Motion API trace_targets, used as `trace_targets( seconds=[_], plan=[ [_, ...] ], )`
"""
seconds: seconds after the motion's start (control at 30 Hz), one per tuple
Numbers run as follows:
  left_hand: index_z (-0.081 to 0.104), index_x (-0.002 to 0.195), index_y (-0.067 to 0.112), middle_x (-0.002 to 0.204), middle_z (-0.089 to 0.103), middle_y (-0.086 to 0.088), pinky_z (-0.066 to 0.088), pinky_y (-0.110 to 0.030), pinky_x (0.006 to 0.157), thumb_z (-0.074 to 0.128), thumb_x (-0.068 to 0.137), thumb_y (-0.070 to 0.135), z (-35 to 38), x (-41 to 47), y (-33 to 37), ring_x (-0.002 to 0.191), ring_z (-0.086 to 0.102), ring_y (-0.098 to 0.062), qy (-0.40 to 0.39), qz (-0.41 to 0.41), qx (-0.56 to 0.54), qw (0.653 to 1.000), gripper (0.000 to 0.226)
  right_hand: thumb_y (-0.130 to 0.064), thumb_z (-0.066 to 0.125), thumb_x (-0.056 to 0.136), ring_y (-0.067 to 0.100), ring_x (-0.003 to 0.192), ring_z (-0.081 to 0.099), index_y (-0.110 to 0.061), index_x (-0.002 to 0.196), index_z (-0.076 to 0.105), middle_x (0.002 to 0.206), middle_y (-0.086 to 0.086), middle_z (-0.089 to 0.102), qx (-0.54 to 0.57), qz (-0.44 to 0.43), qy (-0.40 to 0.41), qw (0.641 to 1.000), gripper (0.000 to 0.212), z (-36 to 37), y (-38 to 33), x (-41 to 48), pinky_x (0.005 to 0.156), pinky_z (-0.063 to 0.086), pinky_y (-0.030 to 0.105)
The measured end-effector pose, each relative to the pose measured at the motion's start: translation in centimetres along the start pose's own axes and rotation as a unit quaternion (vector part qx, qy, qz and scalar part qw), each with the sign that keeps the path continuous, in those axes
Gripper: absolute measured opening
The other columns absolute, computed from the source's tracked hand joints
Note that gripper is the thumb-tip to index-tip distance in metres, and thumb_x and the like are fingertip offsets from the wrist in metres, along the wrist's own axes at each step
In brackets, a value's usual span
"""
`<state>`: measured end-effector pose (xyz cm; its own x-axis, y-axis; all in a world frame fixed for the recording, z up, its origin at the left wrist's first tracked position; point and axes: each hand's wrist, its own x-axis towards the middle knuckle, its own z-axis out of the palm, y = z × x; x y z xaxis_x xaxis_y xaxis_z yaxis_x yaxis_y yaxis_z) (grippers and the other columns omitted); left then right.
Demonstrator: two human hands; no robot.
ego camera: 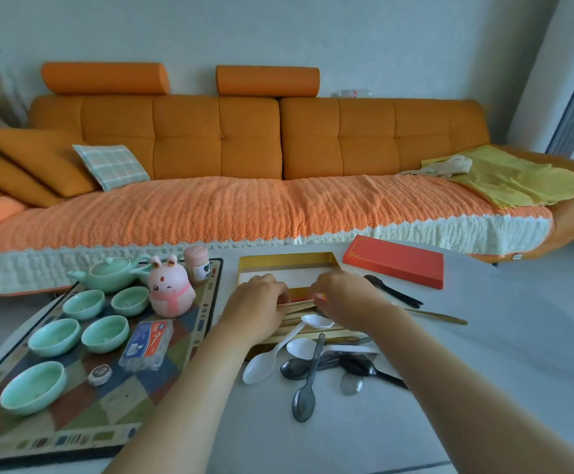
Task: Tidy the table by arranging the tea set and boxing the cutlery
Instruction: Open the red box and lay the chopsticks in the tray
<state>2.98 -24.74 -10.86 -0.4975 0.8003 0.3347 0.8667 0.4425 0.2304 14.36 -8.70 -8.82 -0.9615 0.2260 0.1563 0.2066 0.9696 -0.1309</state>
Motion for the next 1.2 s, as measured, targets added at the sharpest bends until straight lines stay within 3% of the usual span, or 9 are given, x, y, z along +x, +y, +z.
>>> trace_targets(
  seconds=[0.2,0.37,0.5,0.67,0.8,0.9,0.97,1.1,1.2],
  plan=[
    [0.069,0.116,0.033,0.115,0.065,0.008,0.048,-0.031,0.085,0.055,0.094,0.032,-0.2,-0.2,0.0,0.104,0.059,-0.017,-0.029,-0.011,0.029,0.999,0.025,-0.009,0.052,0.096,0.020,0.100,0.054,-0.026,0.110,0.070,0.110,-0.004,0.059,-0.084,-0.027,0.018,0.996,0.028,0.6,-0.4,-0.5,0.086,0.042,0.029],
    [0.070,0.114,0.035,0.113,0.065,0.009,0.048,-0.031,0.082,0.059,0.093,0.034,-0.4,-0.3,-0.4,0.099,0.060,-0.016,-0.041,-0.015,0.036,0.998,0.023,-0.011,0.047,0.098,0.018,0.098,0.053,-0.026,0.107,0.069,0.104,-0.004,0.057,-0.052,-0.039,0.029,0.997,0.028,1.1,-0.4,0.4,0.076,0.032,0.025],
    [0.071,0.111,0.034,0.113,0.068,0.009,0.049,-0.030,0.079,0.056,0.094,0.025,-0.5,0.0,-1.2,0.099,0.061,-0.016,-0.044,-0.030,-0.001,0.999,0.024,-0.018,0.047,0.100,0.018,0.099,0.056,-0.025,0.112,0.068,0.106,-0.004,0.060,-0.036,-0.049,0.061,0.996,0.025,1.5,-0.4,0.9,0.079,0.039,0.027],
    [0.072,0.109,0.026,0.107,0.066,0.006,0.045,-0.028,0.072,0.056,0.097,0.026,-1.6,0.6,-1.8,0.096,0.061,-0.017,0.063,-0.030,-0.031,0.997,0.020,-0.012,0.049,0.100,0.021,0.091,0.060,-0.016,0.111,0.069,0.107,0.001,0.061,0.064,-0.054,0.145,0.986,0.023,0.7,-0.1,2.0,0.076,0.053,0.038],
    [0.065,0.121,0.023,0.115,0.063,0.003,0.051,-0.041,0.085,0.057,0.095,0.018,-1.4,0.9,-2.6,0.110,0.056,-0.020,0.112,-0.036,-0.029,0.993,0.027,-0.002,0.050,0.097,0.024,0.087,0.060,-0.013,0.108,0.072,0.102,0.004,0.061,0.082,-0.027,0.183,0.979,0.027,1.0,1.0,3.0,0.071,0.054,0.043],
    [0.051,0.138,0.025,0.134,0.053,0.003,0.045,-0.037,0.097,0.053,0.098,0.025,-0.9,0.8,-2.7,0.123,0.047,-0.020,0.066,-0.037,0.003,0.997,0.040,-0.005,0.047,0.099,0.027,0.091,0.061,-0.017,0.112,0.071,0.106,0.003,0.061,0.075,0.033,0.146,0.986,0.030,1.8,1.9,3.4,0.077,0.053,0.043],
    [0.043,0.145,0.027,0.142,0.047,0.007,0.039,-0.035,0.100,0.049,0.100,0.030,-0.5,0.6,-2.5,0.130,0.040,-0.018,0.028,-0.025,0.024,0.999,0.045,-0.007,0.046,0.099,0.025,0.096,0.062,-0.023,0.114,0.070,0.113,-0.001,0.062,0.050,0.065,0.105,0.991,0.033,2.3,2.3,3.7,0.089,0.048,0.041],
    [0.036,0.149,0.026,0.150,0.040,0.009,0.030,-0.038,0.109,0.045,0.101,0.035,-0.2,0.8,-2.3,0.136,0.034,-0.017,0.000,-0.015,0.052,0.999,0.050,-0.006,0.046,0.097,0.019,0.104,0.060,-0.029,0.115,0.068,0.120,-0.006,0.062,0.023,0.111,0.085,0.990,0.037,2.2,2.7,4.1,0.099,0.033,0.039],
    [0.034,0.149,0.026,0.151,0.039,0.007,0.026,-0.039,0.113,0.045,0.101,0.036,0.3,1.0,-2.2,0.138,0.032,-0.018,-0.026,-0.011,0.035,0.999,0.051,-0.007,0.045,0.097,0.019,0.105,0.060,-0.029,0.115,0.068,0.123,-0.004,0.062,0.038,0.128,0.062,0.989,0.036,1.8,3.0,4.2,0.104,0.035,0.039]
  ],
)
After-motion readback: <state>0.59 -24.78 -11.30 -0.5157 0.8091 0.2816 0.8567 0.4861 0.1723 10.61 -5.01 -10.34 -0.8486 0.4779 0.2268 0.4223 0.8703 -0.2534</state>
